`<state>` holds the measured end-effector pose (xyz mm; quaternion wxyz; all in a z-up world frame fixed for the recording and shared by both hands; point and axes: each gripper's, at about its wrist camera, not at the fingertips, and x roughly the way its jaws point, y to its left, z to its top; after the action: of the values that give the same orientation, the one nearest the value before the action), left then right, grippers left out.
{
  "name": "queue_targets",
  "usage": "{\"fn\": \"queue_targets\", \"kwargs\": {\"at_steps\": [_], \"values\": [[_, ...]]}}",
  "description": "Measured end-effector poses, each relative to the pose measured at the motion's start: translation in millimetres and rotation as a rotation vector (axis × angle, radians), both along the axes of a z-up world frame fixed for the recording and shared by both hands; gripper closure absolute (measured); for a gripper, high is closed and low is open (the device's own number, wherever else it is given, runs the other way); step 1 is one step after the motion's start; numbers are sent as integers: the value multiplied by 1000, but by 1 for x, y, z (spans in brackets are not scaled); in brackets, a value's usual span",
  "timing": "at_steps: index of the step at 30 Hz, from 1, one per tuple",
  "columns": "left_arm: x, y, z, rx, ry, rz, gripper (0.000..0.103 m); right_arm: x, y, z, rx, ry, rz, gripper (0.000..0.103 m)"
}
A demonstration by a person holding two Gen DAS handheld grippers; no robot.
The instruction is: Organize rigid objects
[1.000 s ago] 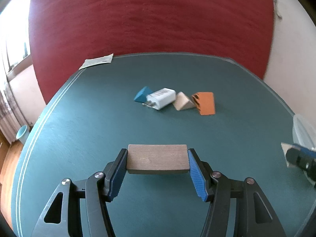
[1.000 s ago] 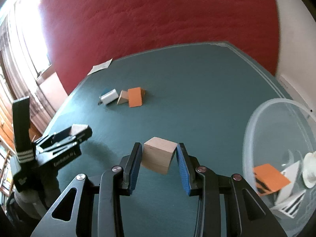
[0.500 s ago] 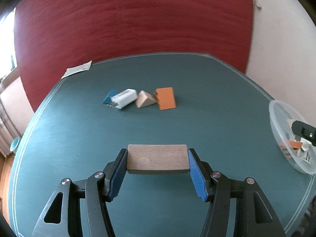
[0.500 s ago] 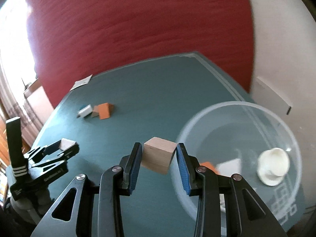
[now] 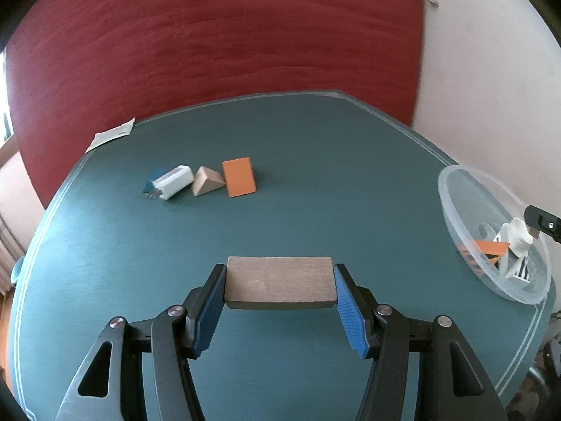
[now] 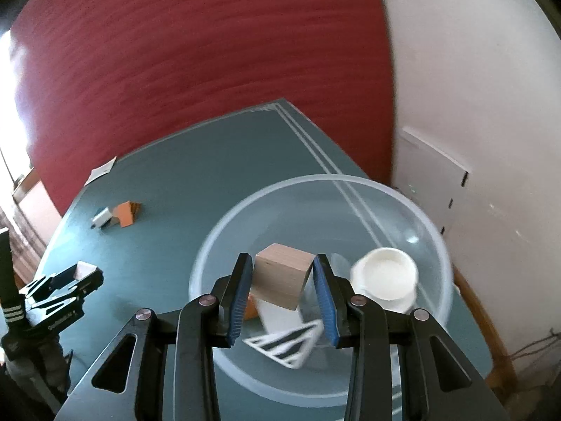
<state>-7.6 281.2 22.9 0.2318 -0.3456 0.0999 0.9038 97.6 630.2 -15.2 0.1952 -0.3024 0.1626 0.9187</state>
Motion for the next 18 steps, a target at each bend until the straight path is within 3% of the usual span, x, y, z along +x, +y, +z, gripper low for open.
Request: {"fn": "queue_targets", "kwargs": {"at_steps": [18], "values": [[17, 37, 12, -1, 13, -76, 40, 29, 34, -12, -119, 22, -62, 64]]}}
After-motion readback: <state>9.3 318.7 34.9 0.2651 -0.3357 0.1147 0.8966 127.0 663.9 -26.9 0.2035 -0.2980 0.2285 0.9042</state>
